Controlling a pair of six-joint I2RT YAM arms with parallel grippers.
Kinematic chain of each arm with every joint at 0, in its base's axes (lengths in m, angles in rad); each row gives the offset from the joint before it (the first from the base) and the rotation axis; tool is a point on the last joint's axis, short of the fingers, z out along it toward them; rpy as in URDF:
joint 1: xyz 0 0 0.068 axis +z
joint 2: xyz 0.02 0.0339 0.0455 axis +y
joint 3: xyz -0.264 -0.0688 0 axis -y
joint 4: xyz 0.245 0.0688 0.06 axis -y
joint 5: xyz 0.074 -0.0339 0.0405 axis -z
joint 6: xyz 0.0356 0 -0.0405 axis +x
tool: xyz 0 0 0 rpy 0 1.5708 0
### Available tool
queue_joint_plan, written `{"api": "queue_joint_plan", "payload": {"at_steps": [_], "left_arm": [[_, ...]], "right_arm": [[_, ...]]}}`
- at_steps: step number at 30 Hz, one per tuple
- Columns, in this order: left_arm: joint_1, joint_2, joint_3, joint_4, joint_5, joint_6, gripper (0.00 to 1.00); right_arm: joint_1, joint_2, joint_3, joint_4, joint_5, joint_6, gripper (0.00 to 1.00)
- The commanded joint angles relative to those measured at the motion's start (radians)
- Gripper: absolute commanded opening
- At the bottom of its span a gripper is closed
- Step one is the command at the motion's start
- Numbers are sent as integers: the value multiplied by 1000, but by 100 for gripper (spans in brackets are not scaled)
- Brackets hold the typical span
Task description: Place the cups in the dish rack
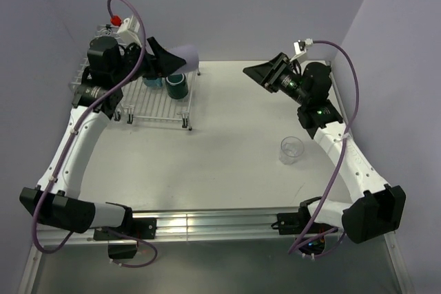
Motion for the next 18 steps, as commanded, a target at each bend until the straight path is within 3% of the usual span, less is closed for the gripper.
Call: {"api": "queue_joint_plan", "payload": {"at_steps": [1, 2, 8, 18], "left_arm": [[0, 78, 132, -257, -311, 162, 0], [0, 120, 150, -280, -415, 184, 0], [-24, 304, 290, -443, -687, 234, 0], [-37, 519, 413, -537, -890, 250, 0]], "right_arm": [[3, -31, 57, -210, 142, -173, 45], [3, -31, 57, -224, 156, -182, 45], [3, -23, 53, -275, 175, -224, 45], [5, -5, 53, -299, 158, -253, 45]]}}
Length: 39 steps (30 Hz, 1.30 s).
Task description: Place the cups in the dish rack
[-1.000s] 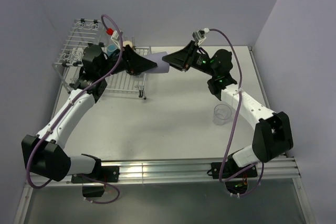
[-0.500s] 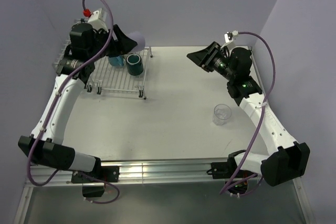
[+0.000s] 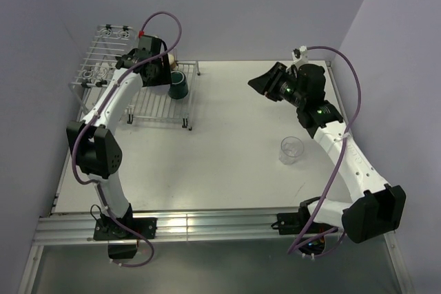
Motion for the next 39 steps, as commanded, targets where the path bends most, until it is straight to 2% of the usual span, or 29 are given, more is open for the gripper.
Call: {"api": "queue_joint_plan", "payload": {"at_steps": [1, 6, 12, 30, 36, 39], "left_arm": [[-2, 19, 81, -34, -129, 22, 0], [6, 82, 100, -55, -172, 28, 0], [38, 137, 100, -49, -153, 31, 0], [105, 237, 113, -22, -81, 54, 11], [118, 250, 103, -8, -61, 48, 17], [119, 253, 103, -6, -61, 47, 26]], "right_arm": [[3, 4, 33, -8, 9, -38, 44], [3, 9, 31, -15, 0, -49, 45], [5, 18, 31, -22, -14, -53, 45], [19, 44, 27, -23, -20, -62, 45], [22, 49, 19, -15, -20, -59, 45], [23, 50, 18, -14, -20, -61, 45]]}}
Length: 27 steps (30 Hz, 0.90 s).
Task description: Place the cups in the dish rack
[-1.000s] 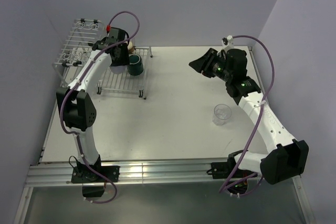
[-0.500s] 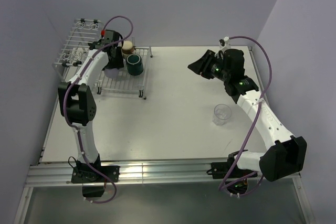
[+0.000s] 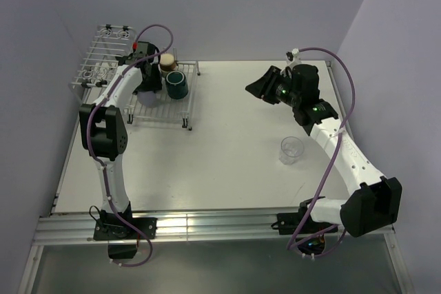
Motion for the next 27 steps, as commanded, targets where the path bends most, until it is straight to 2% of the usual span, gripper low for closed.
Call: {"api": "queue_joint_plan", "payload": {"at_steps": [1, 6, 10, 23, 25, 27], "left_arm": [[6, 6, 30, 15, 20, 7, 30], [6, 4, 26, 16, 21, 7, 63], [6, -2, 24, 19, 14, 7, 74], [6, -21, 12, 28, -6, 4, 81], [6, -22, 10, 30, -11, 2, 87], [6, -25, 10, 28, -17, 1, 88]], "right_arm": [[8, 2, 16, 30, -8, -12, 44], [8, 2, 12, 35, -9, -12, 45], [11, 4, 13, 35, -9, -12, 45], [19, 8, 12, 35, -8, -17, 45], [20, 10, 16, 30, -8, -19, 44], [22, 10, 18, 28, -6, -22, 45]]}}
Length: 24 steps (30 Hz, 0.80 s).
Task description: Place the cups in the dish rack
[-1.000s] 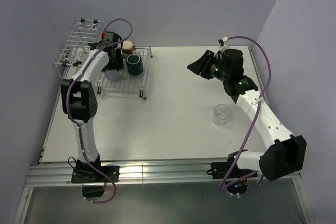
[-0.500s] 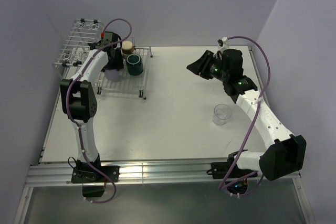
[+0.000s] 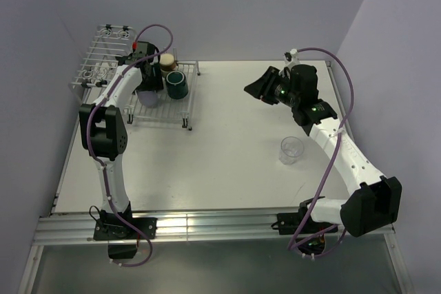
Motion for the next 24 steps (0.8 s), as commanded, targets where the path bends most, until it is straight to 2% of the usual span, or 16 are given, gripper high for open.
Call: {"api": "queue_joint_plan", "payload": {"at_steps": [1, 2, 3, 14, 24], "left_arm": [[3, -28, 10, 26, -24, 0, 88], [3, -31, 4, 28, -26, 0, 88], [3, -36, 3, 31, -24, -1, 93], [1, -85, -7, 35, 8, 3, 91], [-40, -189, -42, 37, 36, 8, 90]], "right_arm": [[10, 9, 20, 28, -6, -21, 45], [10, 9, 20, 28, -6, -20, 44], [12, 11, 20, 28, -6, -21, 45], [29, 14, 38, 0, 12, -37, 45], [39, -22, 89, -159, 217, -102, 45]]}}
